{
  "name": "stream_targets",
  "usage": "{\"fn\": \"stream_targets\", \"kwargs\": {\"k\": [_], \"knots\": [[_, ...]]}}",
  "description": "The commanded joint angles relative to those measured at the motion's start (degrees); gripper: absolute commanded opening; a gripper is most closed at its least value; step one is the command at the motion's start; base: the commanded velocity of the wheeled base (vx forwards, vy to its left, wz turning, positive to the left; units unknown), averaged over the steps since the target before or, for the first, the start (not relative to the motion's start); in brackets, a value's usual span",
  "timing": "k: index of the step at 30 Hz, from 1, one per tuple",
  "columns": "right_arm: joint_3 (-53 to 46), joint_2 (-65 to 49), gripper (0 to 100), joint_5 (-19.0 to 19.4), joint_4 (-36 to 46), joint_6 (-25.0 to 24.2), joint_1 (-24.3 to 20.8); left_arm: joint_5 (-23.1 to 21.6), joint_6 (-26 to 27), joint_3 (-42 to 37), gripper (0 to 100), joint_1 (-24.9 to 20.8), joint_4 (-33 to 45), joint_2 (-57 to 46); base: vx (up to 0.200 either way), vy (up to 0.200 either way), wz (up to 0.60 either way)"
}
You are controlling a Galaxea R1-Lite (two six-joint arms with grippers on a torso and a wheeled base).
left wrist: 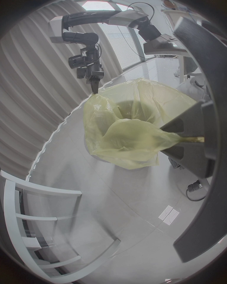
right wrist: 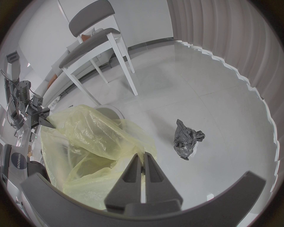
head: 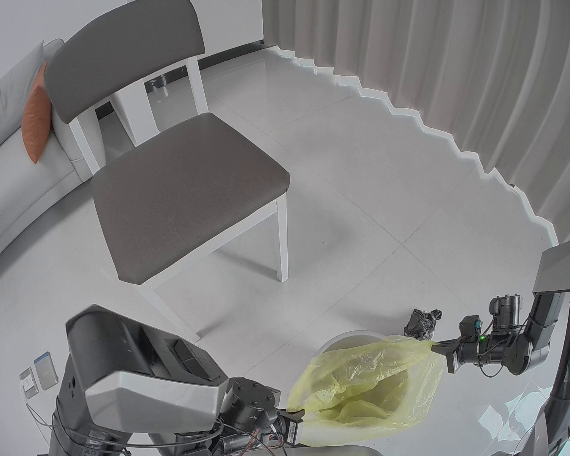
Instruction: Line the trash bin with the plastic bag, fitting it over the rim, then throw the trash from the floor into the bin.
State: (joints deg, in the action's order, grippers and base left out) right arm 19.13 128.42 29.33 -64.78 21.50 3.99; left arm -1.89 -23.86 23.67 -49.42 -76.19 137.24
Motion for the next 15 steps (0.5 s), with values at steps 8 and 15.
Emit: {"fn": "stream_targets", "kwargs": {"k": [8,15], "knots": [[-0.1,6.2,0,0.1,-5.0,0.3,0.5,0.0,2.1,0.2,0,0.1,-2.7,4.7,0.0,0.0,0.0],[-3.6,3.3,100,0.1,-6.8,1.8,1.8,0.0,2.1,-1.0,0,0.1,-6.4,4.4,0.0,0.0,0.0]]}}
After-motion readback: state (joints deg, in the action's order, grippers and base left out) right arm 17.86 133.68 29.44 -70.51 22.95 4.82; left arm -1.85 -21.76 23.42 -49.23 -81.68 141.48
